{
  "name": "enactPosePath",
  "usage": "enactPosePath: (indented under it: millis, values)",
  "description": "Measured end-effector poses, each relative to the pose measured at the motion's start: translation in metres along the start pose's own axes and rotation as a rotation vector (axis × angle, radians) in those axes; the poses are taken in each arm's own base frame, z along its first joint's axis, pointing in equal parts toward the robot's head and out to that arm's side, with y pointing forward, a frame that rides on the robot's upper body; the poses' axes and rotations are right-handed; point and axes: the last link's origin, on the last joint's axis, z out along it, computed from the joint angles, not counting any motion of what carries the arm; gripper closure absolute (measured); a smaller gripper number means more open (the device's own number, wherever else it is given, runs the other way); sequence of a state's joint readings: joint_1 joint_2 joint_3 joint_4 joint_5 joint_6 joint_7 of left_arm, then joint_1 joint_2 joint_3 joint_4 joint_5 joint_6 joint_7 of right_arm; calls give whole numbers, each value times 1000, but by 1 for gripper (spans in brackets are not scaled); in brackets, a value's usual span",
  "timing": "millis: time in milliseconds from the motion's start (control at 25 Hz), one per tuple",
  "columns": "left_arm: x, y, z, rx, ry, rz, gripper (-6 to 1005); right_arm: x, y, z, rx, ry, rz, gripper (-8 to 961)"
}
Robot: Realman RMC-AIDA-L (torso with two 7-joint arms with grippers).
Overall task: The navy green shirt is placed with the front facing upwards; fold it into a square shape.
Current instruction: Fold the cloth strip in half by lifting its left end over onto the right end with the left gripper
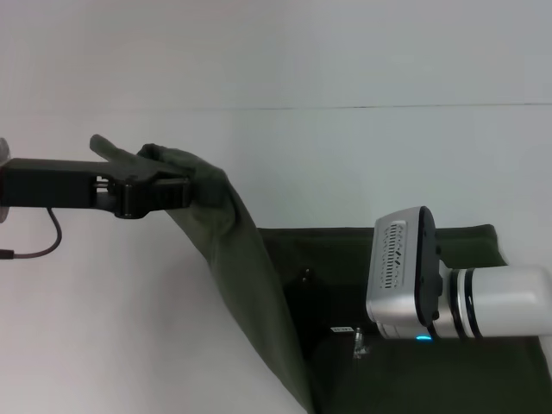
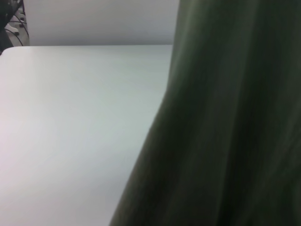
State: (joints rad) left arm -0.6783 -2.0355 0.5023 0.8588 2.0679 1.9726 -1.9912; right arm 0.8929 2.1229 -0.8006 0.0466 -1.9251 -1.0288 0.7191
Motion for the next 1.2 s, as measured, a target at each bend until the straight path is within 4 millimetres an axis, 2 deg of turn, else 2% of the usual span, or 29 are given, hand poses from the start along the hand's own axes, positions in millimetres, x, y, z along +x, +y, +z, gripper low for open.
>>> enactPosePath:
  millis: [440, 1200]
  values:
    - [2, 4, 15, -45, -7, 38, 968, -8, 0, 4, -9, -24, -14, 950]
    - [10, 10, 27, -122, 27, 92, 969, -29, 9, 16, -38, -109, -74, 950]
